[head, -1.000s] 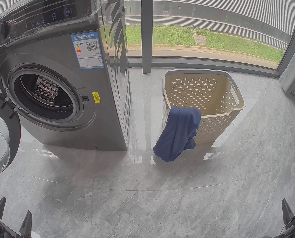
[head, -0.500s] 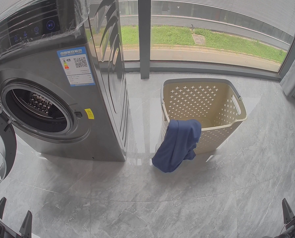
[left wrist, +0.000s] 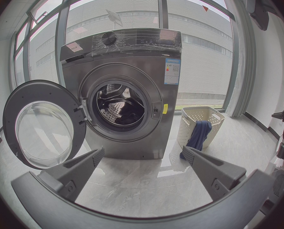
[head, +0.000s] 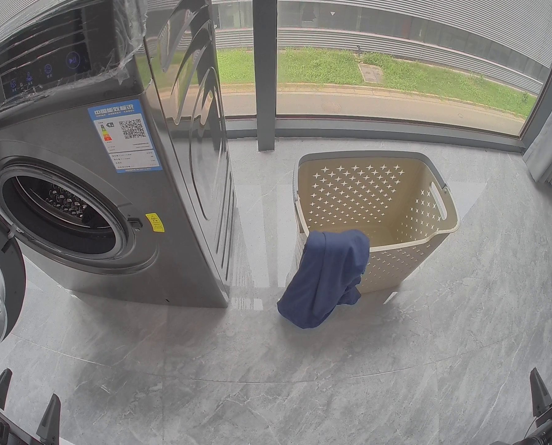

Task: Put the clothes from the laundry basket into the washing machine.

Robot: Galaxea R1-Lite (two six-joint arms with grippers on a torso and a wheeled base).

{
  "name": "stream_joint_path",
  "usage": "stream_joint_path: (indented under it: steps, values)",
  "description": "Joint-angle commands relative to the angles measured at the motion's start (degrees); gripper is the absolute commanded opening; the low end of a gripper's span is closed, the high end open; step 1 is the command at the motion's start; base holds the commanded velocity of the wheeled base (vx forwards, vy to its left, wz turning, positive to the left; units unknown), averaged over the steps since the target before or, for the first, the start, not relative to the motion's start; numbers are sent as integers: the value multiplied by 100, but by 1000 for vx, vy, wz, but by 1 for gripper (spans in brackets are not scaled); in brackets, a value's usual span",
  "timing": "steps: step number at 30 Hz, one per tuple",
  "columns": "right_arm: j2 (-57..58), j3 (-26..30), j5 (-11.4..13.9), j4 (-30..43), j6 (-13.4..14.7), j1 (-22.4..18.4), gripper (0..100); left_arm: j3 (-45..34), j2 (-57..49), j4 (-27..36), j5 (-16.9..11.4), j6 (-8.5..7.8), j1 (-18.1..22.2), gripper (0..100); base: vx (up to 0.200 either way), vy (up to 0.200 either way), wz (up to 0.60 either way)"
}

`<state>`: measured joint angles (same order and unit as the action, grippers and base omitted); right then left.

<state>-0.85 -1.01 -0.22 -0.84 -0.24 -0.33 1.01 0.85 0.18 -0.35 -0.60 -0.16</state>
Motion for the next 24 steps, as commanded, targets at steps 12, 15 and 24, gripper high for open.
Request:
stream_joint_path:
  steps: [12,15,24]
  values:
    - [-4037,-1428,901,-874,1246,956,100,-92,-85,-1,0,16,-2,100,0,0,0]
    - [-5373,-1490,848,-1893,1932,1536,100,-92,-85,-1,0,33,-2,100,0,0,0]
    - [-7060,-1534,-171,-2904,1984,2863,100,-92,-85,-1,9,51,-2,100,0,0,0]
